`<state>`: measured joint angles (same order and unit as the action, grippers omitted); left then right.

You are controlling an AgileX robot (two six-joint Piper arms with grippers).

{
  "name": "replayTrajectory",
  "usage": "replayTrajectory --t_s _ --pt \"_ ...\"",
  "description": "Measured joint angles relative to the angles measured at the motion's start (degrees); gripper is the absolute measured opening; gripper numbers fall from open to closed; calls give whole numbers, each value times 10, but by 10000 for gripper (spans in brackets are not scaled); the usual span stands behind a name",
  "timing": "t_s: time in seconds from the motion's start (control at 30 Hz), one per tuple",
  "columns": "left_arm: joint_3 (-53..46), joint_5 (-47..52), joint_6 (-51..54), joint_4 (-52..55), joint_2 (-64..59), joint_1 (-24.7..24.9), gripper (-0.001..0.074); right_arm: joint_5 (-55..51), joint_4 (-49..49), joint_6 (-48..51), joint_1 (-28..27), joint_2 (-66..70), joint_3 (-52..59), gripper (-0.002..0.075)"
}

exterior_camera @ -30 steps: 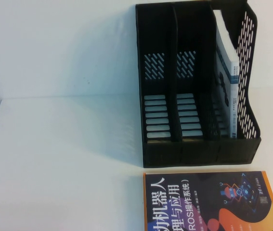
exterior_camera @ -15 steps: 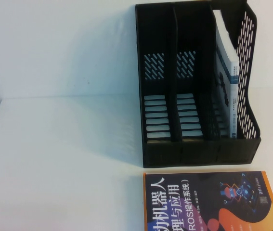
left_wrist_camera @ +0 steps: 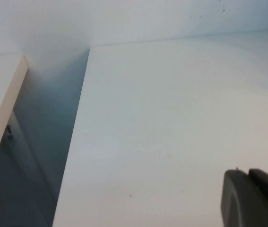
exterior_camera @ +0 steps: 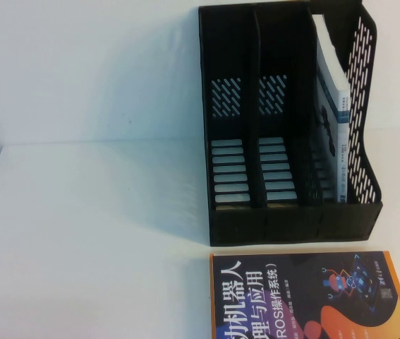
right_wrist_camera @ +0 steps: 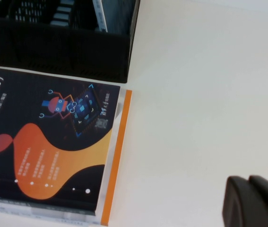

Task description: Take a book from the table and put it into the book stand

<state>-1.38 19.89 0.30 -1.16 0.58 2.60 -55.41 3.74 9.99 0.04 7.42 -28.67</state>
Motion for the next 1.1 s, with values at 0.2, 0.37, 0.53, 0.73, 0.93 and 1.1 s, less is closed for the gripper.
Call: replayTrajectory --t_s 0.2,0.37,0.53,0.73,0.93,1.1 --pt "0 0 0 0 0 0 -3 0 0 0 0 0 0 4" --pt "0 0 0 0 0 0 -3 0 0 0 0 0 0 4" --pt "0 0 0 0 0 0 -3 8 0 -1 0 -2 2 4" --pt "0 1 0 0 0 0 -3 206 -31 -16 0 -41 73 3" --pt "0 1 4 0 0 0 -3 397 -47 -20 0 -80 228 4" --pt "0 1 11 0 0 0 -3 363 -49 -20 0 -80 299 4"
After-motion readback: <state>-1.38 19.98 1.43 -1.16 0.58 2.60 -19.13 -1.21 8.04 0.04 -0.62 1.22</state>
